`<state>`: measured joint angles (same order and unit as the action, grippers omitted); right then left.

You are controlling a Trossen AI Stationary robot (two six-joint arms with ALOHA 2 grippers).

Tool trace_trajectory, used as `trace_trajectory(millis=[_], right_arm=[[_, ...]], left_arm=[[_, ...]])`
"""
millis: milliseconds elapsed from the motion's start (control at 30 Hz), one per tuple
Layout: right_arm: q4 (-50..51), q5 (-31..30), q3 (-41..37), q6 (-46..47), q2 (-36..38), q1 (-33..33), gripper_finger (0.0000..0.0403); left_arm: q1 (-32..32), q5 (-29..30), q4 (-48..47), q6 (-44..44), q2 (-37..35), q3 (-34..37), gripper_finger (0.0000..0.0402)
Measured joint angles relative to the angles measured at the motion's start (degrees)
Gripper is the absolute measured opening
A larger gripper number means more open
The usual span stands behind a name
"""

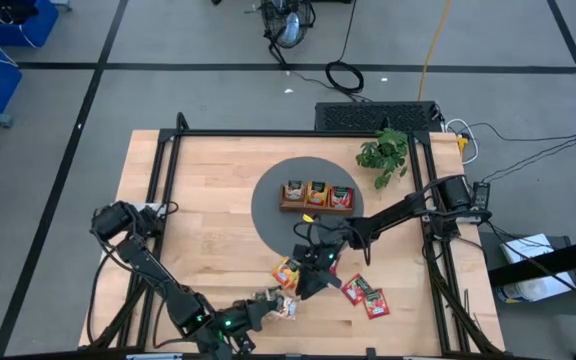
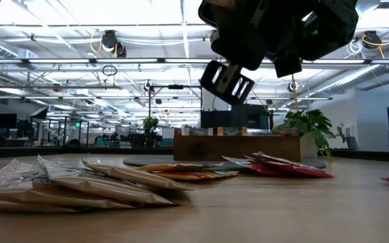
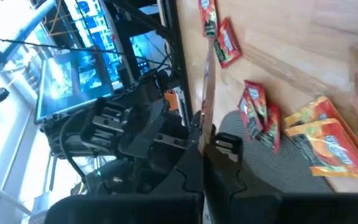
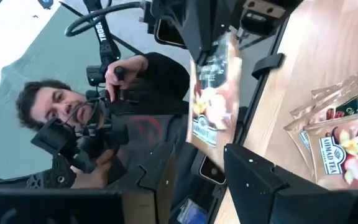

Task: Pick & Place Tea
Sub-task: Put the brown tea bag to the left section into the wooden organizer

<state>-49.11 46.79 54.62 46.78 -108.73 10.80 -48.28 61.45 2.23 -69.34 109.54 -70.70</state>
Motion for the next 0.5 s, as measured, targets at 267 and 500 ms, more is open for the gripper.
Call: trace_trajectory(millis=[267, 500], right_arm=[[-0.77, 1.26, 0.07, 0.07, 0.15, -0.21, 0.0128], [-0.74, 1.54, 0.07, -2.51, 0.13, 0.53, 0.0126]], left_arm=[[1.77, -0.95, -0.46, -0.46, 0.0, 0.0, 0.0004], [2.76, -1.23, -0.45, 0.05, 0.0, 0.0, 0.0004]])
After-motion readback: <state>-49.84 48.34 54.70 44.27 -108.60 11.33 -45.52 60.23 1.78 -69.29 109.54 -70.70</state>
